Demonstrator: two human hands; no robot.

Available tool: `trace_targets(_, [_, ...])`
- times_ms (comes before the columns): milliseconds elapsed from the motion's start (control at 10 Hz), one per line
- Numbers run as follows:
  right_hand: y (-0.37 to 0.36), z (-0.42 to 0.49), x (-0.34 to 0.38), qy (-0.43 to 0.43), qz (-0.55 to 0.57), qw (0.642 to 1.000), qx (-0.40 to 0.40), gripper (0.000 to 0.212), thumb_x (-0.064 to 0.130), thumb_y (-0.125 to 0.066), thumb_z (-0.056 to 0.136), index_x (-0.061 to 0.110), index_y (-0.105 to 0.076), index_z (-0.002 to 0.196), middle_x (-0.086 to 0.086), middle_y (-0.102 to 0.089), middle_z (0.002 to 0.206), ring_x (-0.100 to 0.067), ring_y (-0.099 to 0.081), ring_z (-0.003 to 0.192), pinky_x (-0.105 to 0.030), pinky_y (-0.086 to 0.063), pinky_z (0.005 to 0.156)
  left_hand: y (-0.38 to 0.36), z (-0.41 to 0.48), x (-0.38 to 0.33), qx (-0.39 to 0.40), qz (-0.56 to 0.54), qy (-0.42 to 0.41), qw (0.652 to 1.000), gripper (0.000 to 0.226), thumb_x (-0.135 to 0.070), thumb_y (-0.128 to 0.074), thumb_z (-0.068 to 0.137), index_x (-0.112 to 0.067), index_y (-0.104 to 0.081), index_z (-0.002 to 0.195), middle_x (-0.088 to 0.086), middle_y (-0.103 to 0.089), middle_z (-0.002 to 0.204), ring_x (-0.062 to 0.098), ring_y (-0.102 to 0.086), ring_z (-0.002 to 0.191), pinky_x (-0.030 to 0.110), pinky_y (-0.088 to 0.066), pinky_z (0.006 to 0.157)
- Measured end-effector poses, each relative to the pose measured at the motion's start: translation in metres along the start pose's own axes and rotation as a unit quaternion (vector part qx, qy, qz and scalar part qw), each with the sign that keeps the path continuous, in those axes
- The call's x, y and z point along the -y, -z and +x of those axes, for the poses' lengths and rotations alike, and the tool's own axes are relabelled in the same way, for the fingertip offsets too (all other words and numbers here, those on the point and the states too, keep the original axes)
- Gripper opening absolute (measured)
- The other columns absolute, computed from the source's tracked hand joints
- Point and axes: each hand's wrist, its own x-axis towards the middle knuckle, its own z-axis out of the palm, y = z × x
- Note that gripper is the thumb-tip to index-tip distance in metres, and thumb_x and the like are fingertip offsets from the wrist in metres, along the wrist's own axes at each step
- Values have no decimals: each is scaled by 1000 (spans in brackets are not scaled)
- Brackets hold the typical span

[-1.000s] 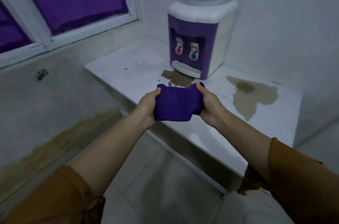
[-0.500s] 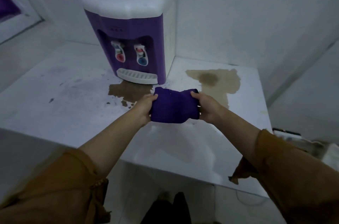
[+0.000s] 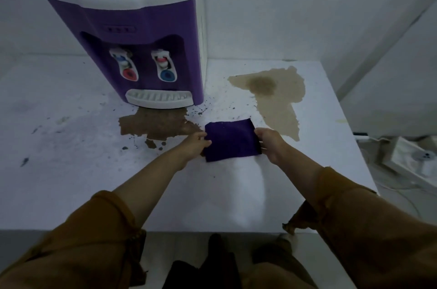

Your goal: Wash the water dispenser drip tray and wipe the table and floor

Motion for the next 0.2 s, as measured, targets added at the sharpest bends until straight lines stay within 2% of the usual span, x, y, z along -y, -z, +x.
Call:
trace_targets(100, [0,4,5,-3,9,1000,-27,25,9,-44,93,3,-58,113,-18,-58,106,-24,-54,87,-34,-49,72,3,6,-6,15,62,-36,997,49,-22,-45,99,-14,-31,145,8,-32,151,22,-40,132,26,-36,95])
trace_targets(200, [-3,-1,15,35,-26,997,-58,33,10,-47,92,-5,-54,121,-16,-57,114,-23,-53,98,-37,-45,89,8,8,-16,-10,106,-73,992,46,-24,-45,98,-19,-35,143,8,-35,148,23,-46,123,28,-48,86])
